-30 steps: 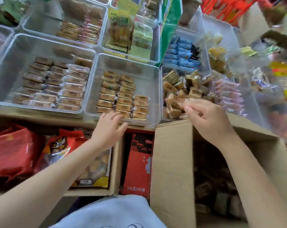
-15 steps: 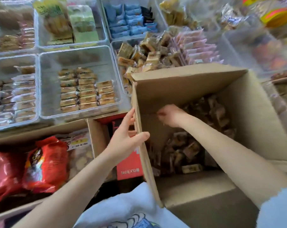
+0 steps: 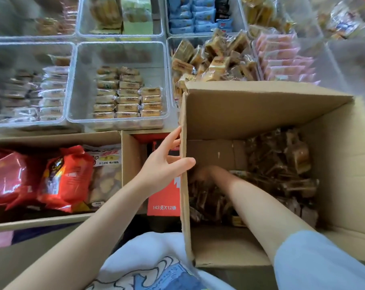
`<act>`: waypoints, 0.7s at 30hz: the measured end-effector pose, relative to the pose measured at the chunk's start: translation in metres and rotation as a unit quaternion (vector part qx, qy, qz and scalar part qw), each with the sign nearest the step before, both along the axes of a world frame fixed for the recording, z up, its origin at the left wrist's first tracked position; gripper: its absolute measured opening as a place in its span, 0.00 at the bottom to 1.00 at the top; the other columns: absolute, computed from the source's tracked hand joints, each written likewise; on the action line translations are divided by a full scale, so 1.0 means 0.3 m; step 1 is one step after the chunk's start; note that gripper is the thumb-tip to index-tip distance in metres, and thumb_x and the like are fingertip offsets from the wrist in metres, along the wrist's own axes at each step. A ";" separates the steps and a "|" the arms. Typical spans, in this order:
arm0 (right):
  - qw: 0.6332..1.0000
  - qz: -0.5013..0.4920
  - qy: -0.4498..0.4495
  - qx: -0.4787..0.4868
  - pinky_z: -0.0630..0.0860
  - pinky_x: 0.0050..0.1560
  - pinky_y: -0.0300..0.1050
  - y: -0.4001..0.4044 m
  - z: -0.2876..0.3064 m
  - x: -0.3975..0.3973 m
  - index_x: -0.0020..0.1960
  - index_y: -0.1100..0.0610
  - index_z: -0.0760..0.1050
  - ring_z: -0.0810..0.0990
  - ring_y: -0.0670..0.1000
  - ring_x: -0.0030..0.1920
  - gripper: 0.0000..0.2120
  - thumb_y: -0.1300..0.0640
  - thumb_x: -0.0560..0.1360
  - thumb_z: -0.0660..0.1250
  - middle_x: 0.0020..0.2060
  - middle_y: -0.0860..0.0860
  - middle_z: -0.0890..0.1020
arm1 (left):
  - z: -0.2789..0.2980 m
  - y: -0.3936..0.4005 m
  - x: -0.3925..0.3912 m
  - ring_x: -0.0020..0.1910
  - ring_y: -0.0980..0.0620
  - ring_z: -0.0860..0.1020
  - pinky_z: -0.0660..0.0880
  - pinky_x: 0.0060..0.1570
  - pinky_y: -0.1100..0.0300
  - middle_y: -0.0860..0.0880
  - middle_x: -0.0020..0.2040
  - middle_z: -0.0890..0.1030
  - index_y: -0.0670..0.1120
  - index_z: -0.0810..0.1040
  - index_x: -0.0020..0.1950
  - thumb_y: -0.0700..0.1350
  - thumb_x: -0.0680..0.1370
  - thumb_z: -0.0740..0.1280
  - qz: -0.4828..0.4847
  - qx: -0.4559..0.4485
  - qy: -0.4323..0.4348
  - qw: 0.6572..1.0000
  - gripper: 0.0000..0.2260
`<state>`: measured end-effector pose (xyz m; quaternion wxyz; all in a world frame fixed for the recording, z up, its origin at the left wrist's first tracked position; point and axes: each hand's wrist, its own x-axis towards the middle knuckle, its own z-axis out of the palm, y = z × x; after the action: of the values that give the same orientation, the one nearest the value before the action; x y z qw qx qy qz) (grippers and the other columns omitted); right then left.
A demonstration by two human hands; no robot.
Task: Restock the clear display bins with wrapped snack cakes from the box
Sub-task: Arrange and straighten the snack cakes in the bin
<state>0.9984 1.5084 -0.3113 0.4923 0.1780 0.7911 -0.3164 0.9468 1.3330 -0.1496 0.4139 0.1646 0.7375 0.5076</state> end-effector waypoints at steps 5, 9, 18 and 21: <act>0.983 -0.145 0.114 -0.018 0.81 0.55 0.52 0.141 0.162 -0.077 0.68 0.53 0.75 0.82 0.54 0.56 0.23 0.54 0.75 0.74 0.60 0.54 0.81 | -0.005 0.003 -0.006 0.56 0.59 0.82 0.78 0.47 0.64 0.57 0.75 0.69 0.69 0.57 0.78 0.58 0.70 0.69 -0.007 0.010 -0.008 1.000 0.39; 0.940 -0.250 0.217 -0.077 0.81 0.47 0.43 0.255 0.435 -0.065 0.72 0.53 0.71 0.82 0.50 0.55 0.26 0.55 0.75 0.73 0.60 0.52 0.81 | -0.003 0.003 -0.008 0.56 0.57 0.81 0.78 0.44 0.66 0.57 0.75 0.68 0.69 0.56 0.78 0.60 0.70 0.69 -0.016 0.005 0.004 1.000 0.39; 0.790 -0.356 0.350 -0.356 0.81 0.53 0.50 0.129 0.827 -0.018 0.69 0.52 0.72 0.82 0.55 0.58 0.19 0.66 0.80 0.63 0.55 0.53 0.82 | 0.095 -0.022 -0.020 0.62 0.62 0.76 0.73 0.53 0.66 0.61 0.65 0.78 0.60 0.74 0.70 0.59 0.74 0.74 0.029 0.058 0.072 0.995 0.26; 0.784 -0.345 0.373 -0.357 0.81 0.54 0.54 0.039 0.853 -0.048 0.66 0.54 0.70 0.81 0.57 0.57 0.17 0.66 0.79 0.64 0.54 0.58 0.80 | 0.171 -0.060 -0.059 0.55 0.57 0.82 0.78 0.53 0.58 0.54 0.54 0.85 0.53 0.79 0.63 0.58 0.72 0.73 0.092 0.139 0.007 0.986 0.22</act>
<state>0.9839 1.5201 -0.0554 0.0450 0.1189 0.6289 -0.7671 0.9293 1.3150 -0.0984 0.3336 0.1549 0.6747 0.6399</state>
